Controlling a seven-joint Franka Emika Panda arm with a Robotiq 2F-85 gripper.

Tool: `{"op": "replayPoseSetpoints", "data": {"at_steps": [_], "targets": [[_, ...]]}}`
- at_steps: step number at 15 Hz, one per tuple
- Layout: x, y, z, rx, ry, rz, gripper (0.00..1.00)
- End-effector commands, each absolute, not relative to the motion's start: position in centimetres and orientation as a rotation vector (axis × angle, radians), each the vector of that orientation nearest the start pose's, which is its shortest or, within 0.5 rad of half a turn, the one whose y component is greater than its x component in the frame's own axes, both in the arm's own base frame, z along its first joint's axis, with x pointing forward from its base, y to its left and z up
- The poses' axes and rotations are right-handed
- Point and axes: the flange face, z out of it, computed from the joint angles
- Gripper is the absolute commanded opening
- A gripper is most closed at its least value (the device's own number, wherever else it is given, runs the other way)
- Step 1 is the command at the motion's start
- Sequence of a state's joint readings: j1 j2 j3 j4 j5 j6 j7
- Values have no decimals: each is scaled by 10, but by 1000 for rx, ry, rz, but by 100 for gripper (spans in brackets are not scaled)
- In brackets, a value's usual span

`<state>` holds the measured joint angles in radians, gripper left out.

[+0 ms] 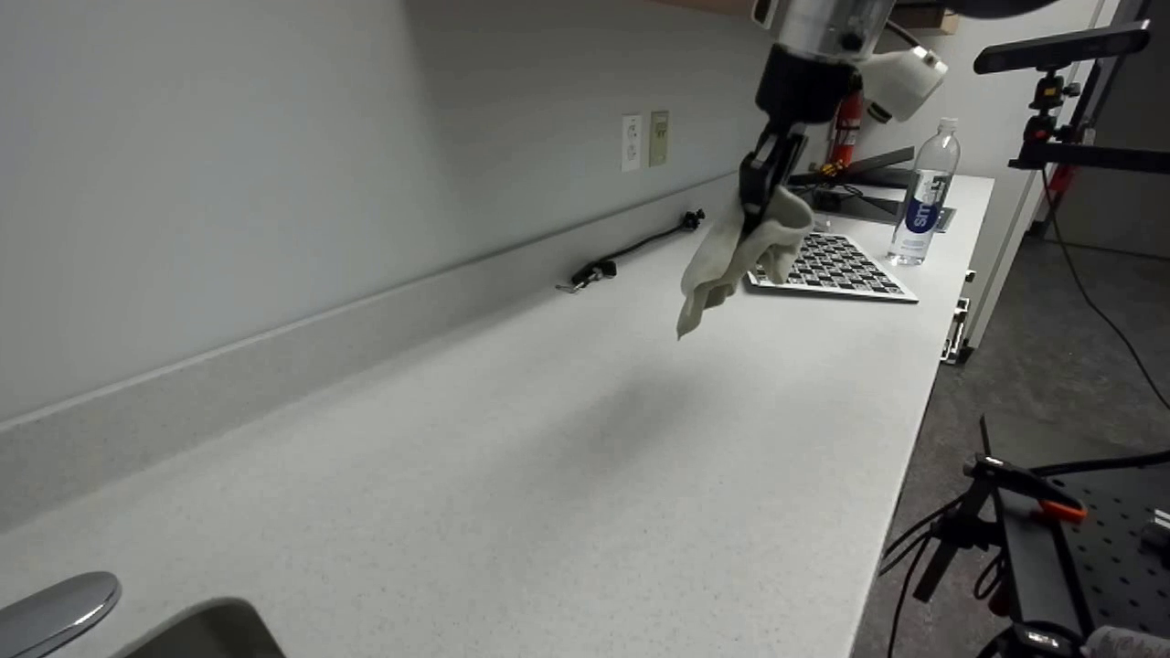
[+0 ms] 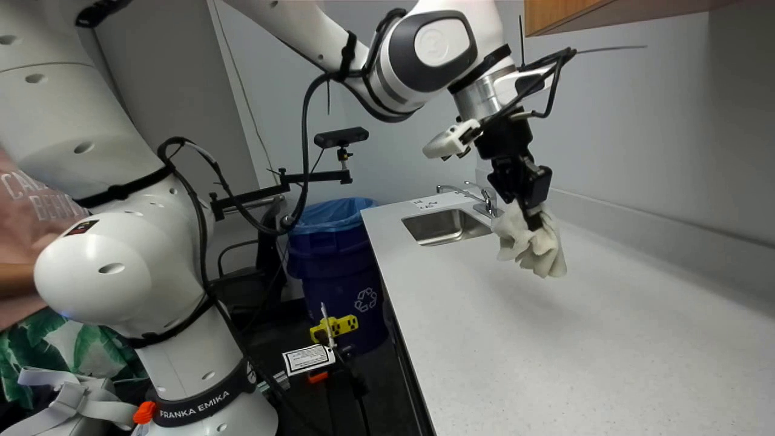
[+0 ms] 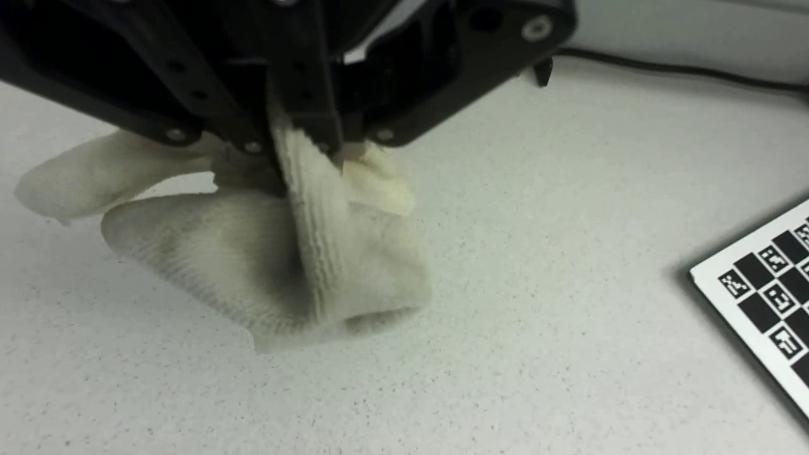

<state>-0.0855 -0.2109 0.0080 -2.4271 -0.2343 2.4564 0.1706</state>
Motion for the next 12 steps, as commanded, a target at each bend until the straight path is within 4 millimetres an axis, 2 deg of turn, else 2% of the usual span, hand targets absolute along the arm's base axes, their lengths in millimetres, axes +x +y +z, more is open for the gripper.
{"op": "replayPoseSetpoints", "data": {"at_steps": [1,4,6,7,9,12], "targets": [[479,-35,374,-3275,170,-430,2],[476,-30,349,-3272,203,-426,2],[476,-28,341,-3269,233,-435,2],[476,-27,338,-3268,250,-442,29],[475,-28,338,-3269,270,-450,38],[472,-34,344,-3267,292,-464,62]]}}
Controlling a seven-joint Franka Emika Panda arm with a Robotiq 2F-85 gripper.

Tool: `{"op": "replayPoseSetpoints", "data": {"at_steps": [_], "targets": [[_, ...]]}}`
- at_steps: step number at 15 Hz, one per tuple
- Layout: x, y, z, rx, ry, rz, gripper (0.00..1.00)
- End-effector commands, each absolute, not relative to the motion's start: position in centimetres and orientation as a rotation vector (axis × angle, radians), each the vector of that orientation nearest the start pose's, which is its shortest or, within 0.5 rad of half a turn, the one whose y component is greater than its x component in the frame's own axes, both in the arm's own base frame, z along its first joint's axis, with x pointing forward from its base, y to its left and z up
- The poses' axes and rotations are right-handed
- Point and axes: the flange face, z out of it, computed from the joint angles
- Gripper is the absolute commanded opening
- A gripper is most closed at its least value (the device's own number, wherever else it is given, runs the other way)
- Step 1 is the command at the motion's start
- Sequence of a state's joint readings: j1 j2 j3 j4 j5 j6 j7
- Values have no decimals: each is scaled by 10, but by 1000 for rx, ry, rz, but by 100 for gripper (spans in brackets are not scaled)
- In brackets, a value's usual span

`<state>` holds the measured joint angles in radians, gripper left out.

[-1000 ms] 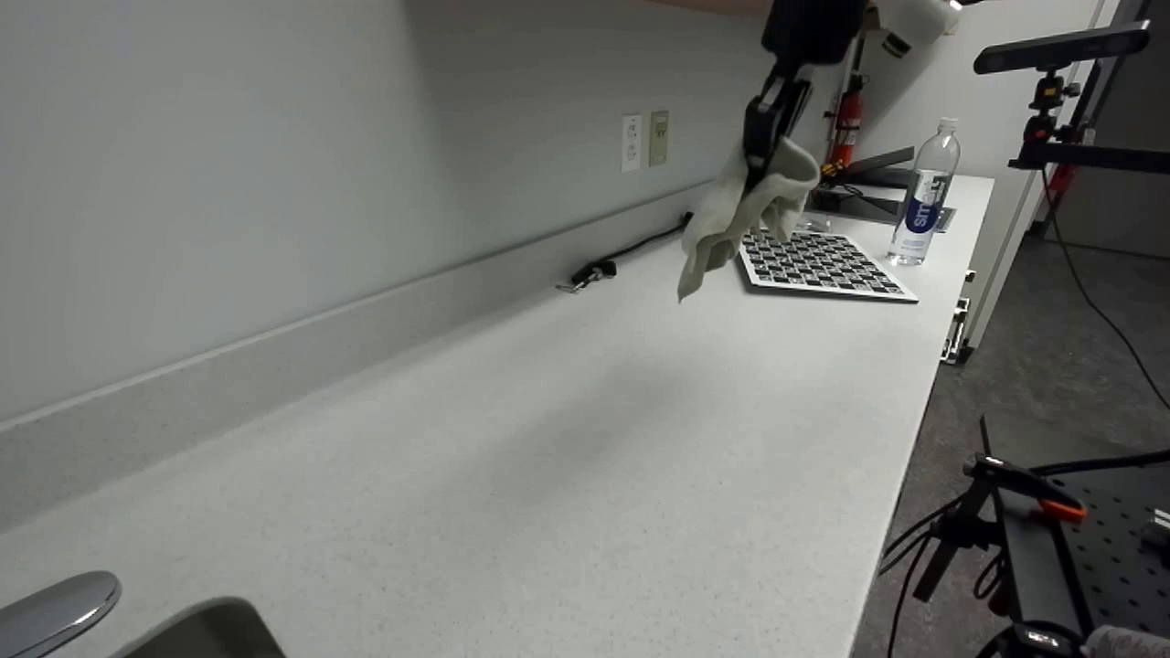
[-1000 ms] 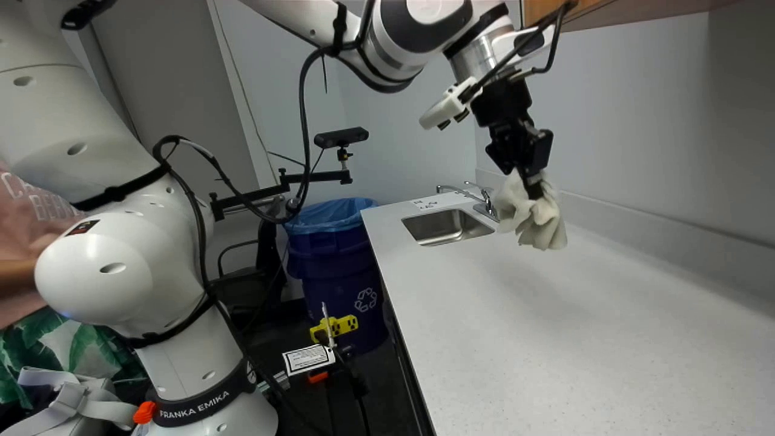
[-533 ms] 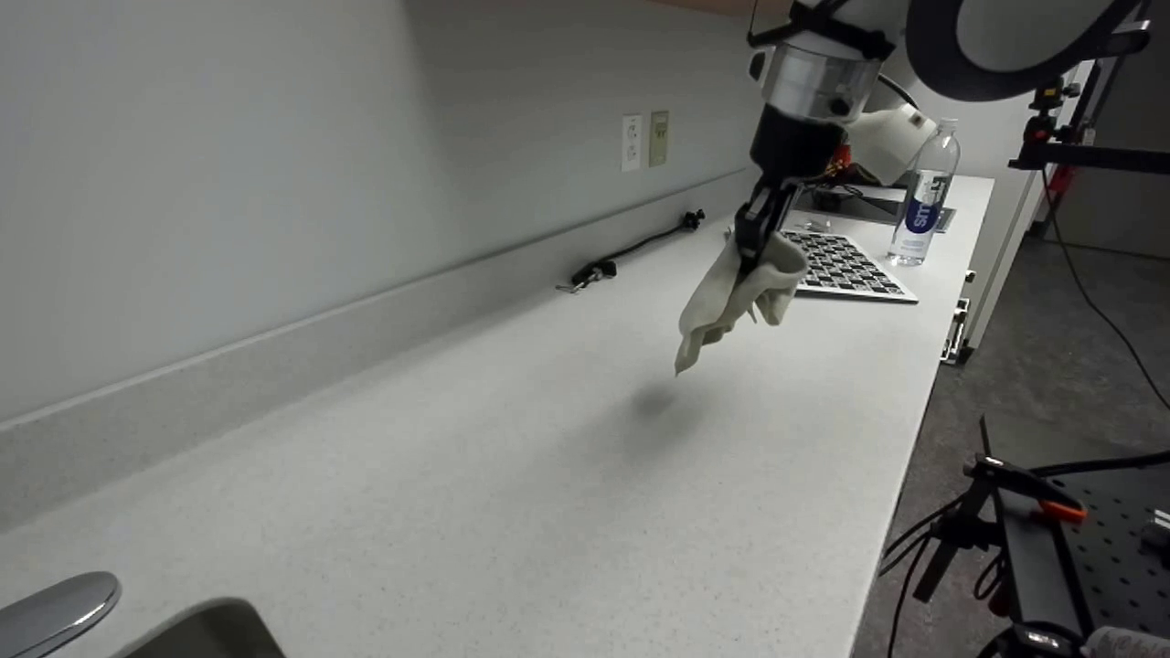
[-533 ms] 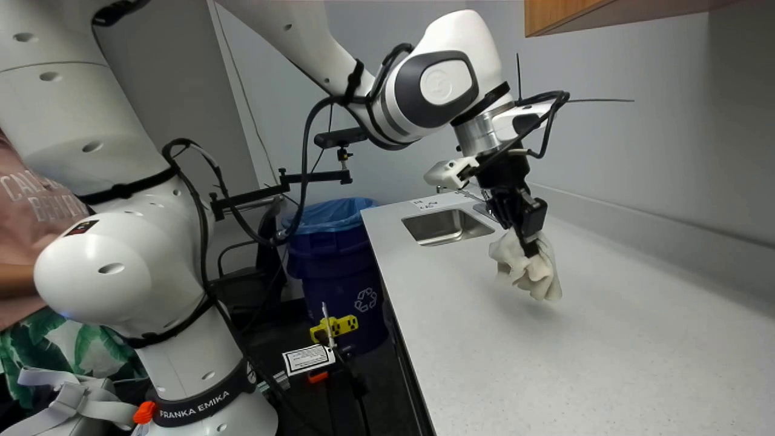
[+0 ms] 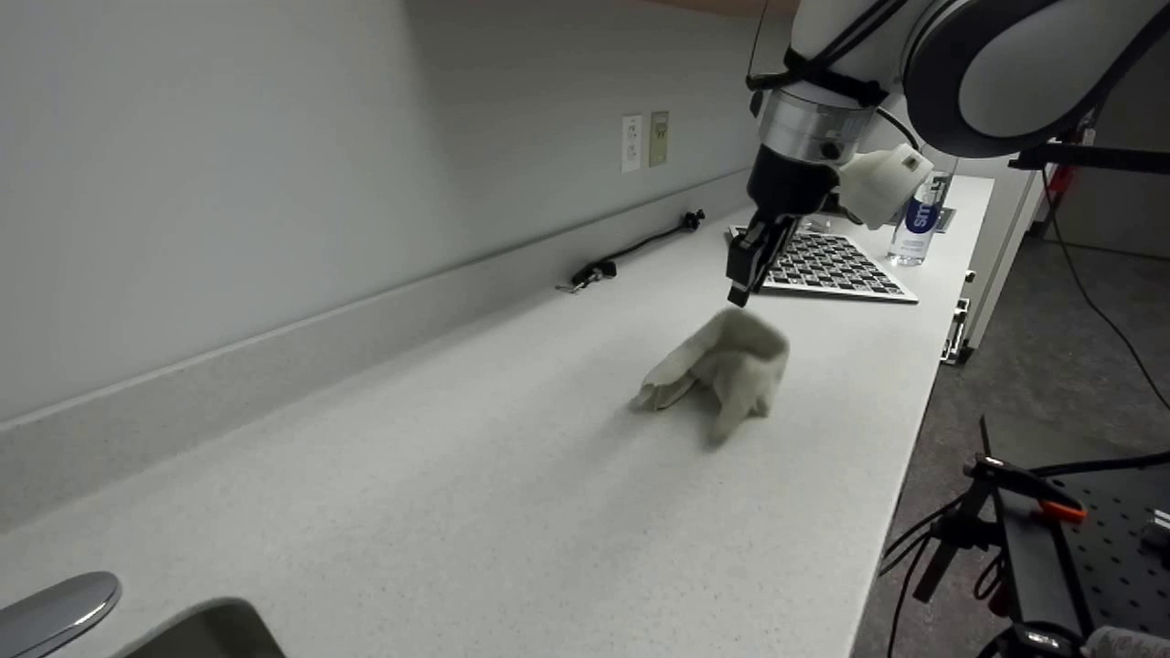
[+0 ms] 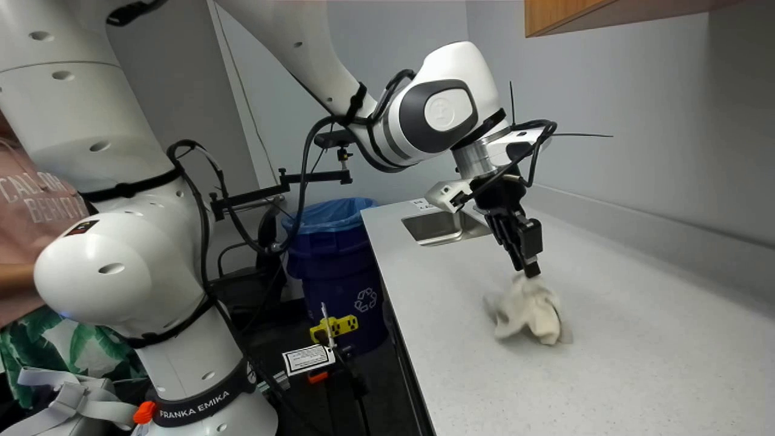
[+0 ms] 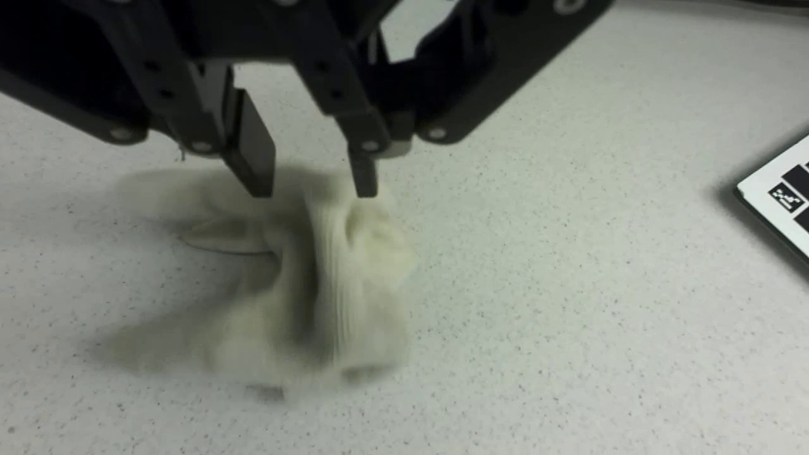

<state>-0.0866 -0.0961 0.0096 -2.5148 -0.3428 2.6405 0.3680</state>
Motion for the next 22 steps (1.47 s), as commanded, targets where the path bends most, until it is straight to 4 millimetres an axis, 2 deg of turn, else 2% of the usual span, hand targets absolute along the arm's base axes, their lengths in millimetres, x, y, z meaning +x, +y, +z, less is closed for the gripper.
{"op": "replayPoseSetpoints", "data": {"at_steps": [1,5,11,12,14,17,22], "targets": [[471,-36,347,-3266,297,-476,69],[470,-47,373,-3240,350,-568,99],[456,-54,427,-3191,379,-737,100],[469,-52,410,-3218,367,-663,100],[467,-51,416,-3214,367,-682,100],[468,-50,409,-3220,362,-656,100],[468,-50,408,-3221,362,-653,100]]}}
